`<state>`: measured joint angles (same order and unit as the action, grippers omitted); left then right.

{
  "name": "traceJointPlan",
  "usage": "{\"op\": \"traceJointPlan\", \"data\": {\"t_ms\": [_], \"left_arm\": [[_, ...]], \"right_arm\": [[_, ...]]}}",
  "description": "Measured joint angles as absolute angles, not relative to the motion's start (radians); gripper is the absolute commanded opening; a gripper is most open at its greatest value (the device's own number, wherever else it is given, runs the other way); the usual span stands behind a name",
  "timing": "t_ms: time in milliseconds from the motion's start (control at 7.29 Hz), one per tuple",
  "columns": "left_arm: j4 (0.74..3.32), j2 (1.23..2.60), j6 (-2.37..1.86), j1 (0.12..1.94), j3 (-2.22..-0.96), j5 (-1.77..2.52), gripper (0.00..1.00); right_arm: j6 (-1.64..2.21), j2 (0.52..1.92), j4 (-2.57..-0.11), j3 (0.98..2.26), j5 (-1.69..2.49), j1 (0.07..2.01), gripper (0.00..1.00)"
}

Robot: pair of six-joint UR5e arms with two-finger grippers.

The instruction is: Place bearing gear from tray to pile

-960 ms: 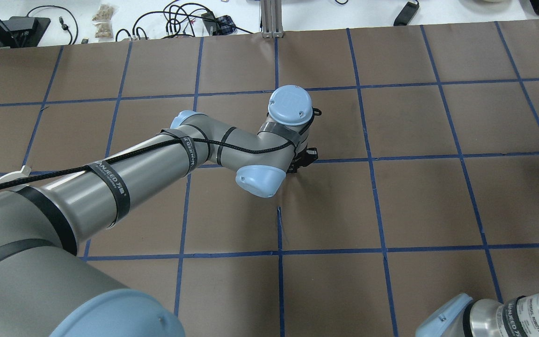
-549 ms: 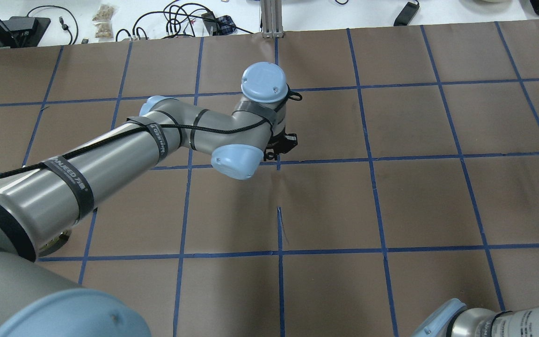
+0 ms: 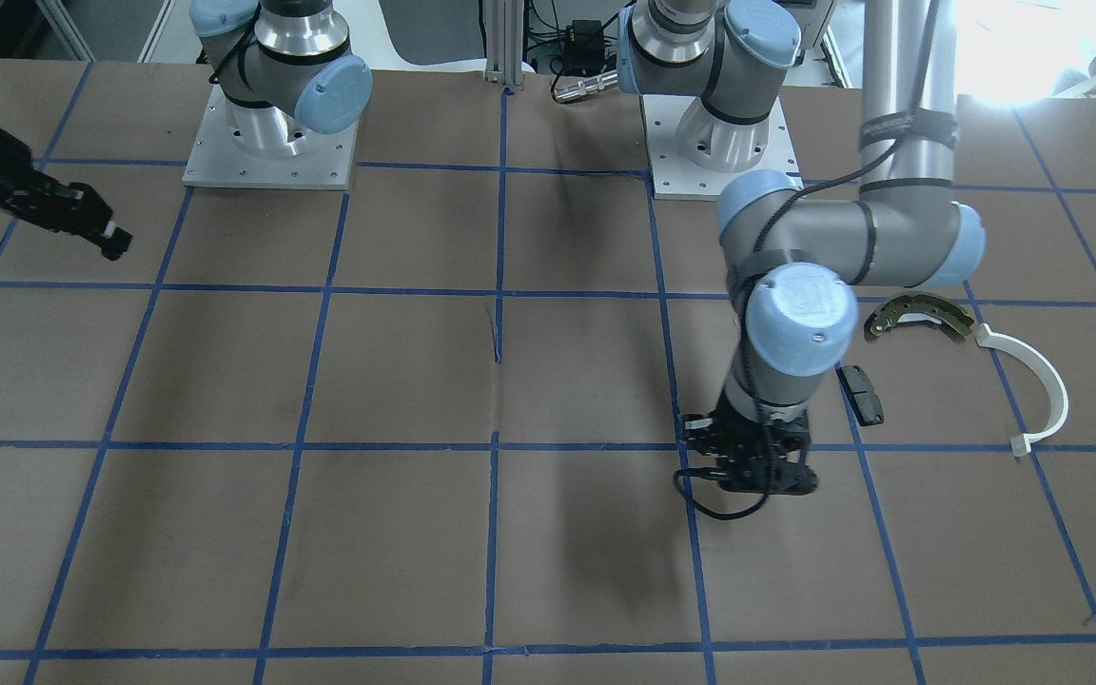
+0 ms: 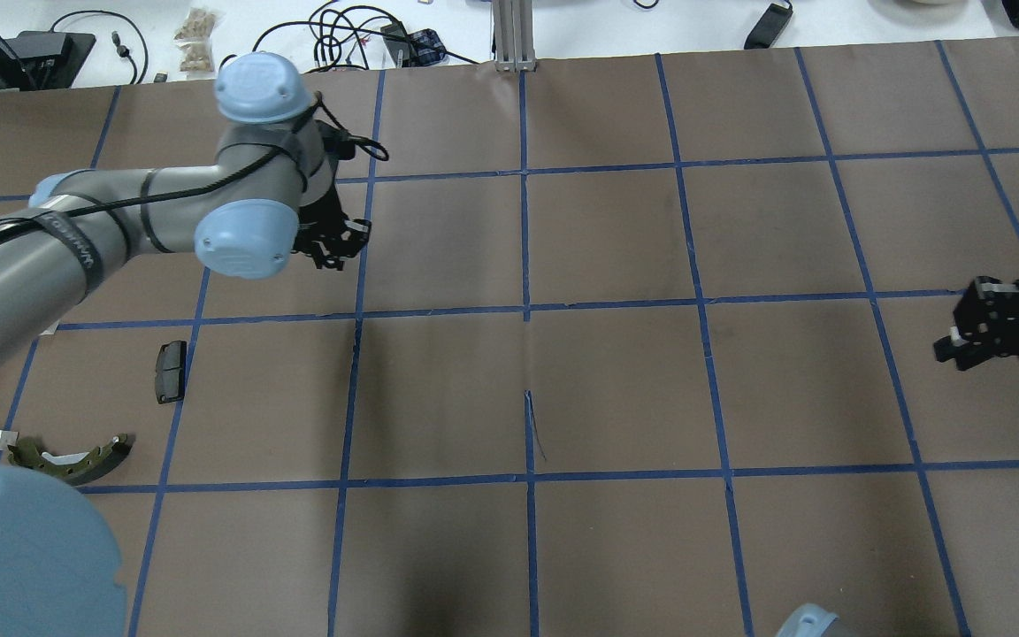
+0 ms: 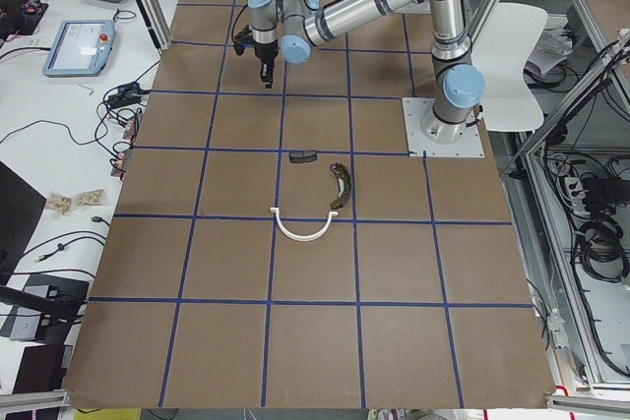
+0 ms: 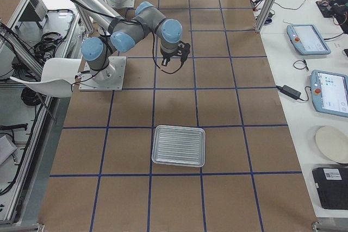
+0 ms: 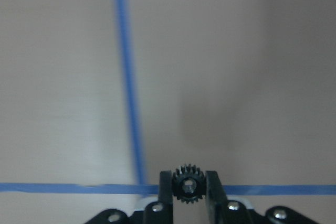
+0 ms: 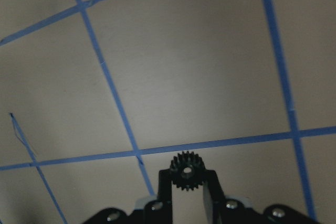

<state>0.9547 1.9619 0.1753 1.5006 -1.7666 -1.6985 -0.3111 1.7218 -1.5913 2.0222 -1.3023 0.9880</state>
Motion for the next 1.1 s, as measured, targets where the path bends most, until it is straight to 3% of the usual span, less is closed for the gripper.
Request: {"op": "traceJointPlan", "data": {"t_ms": [274, 686, 823, 960, 1097], "left_arm": [[0.883, 1.964, 0.400, 1.302, -1.810, -1.702, 0.00], [0.857, 1.938, 0.642, 1.060, -1.896, -1.702, 0.00], [0.857, 1.932, 0.689, 1.006, -1.909, -1.700, 0.19], [0.858, 1.934, 0.709, 0.980, -1.914, -1.699, 0.45], [0.858, 1.936, 0.714, 0.976, -1.911, -1.678, 0.99]], "right_arm": [[0.101, 1.730, -1.827, 2.110, -1.260, 1.247, 0.13], [0.718, 1.495, -2.350, 2.135, -1.269, 1.644, 0.12], [0.880, 1.388, -2.525, 2.127, -1.271, 1.734, 0.14], [0.979, 1.292, -2.654, 2.105, -1.273, 1.801, 0.15], [1.023, 1.227, -2.709, 2.070, -1.274, 1.842, 0.43]]}}
